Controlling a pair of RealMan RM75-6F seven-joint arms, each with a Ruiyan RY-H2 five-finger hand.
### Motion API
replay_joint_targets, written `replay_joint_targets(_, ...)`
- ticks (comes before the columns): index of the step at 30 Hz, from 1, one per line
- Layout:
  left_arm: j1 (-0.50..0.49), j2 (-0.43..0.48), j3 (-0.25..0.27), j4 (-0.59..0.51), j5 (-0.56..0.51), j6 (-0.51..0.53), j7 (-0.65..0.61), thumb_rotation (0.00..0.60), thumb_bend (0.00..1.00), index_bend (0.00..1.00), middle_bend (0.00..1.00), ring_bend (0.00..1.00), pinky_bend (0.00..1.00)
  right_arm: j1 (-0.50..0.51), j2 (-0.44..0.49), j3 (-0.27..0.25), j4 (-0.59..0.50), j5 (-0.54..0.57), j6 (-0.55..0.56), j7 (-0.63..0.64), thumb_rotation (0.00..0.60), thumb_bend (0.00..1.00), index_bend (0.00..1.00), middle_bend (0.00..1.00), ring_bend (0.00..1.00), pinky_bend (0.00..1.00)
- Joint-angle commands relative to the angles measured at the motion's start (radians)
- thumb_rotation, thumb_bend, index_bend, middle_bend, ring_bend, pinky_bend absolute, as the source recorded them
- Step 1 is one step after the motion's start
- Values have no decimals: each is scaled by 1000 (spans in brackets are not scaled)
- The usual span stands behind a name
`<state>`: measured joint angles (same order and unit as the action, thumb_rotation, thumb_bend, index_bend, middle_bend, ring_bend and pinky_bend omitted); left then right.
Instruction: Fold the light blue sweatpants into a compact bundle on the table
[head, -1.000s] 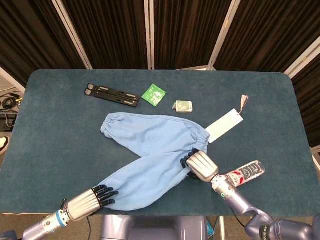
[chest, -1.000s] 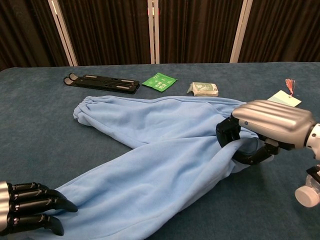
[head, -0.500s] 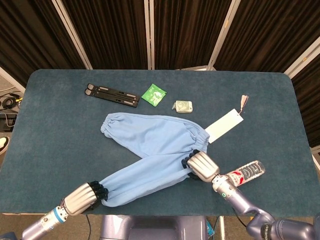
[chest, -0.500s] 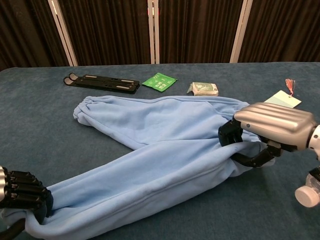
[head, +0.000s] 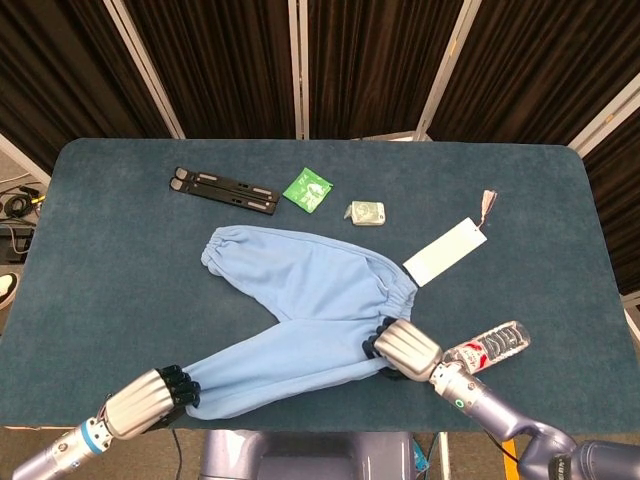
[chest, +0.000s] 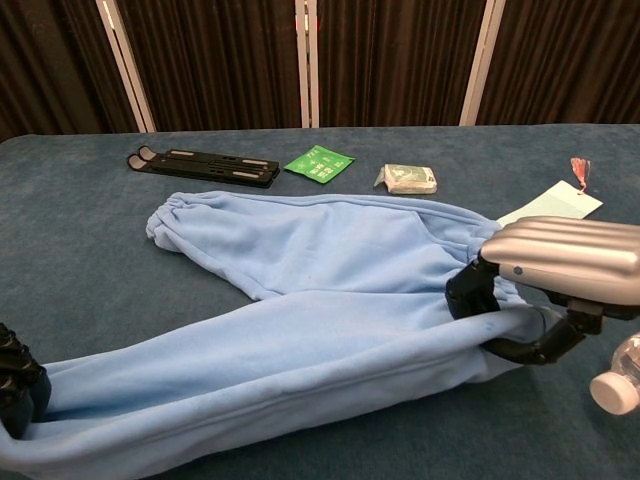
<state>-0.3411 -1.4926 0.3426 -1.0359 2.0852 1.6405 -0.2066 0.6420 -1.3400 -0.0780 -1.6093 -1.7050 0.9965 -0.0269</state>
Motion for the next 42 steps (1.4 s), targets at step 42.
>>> replay_joint_targets(42,-161,298,-223,-570,-427,-407,9,600,664,743,343,394,365,19,18,160,-144,376,-60,-76,600,535,718,637,540,421)
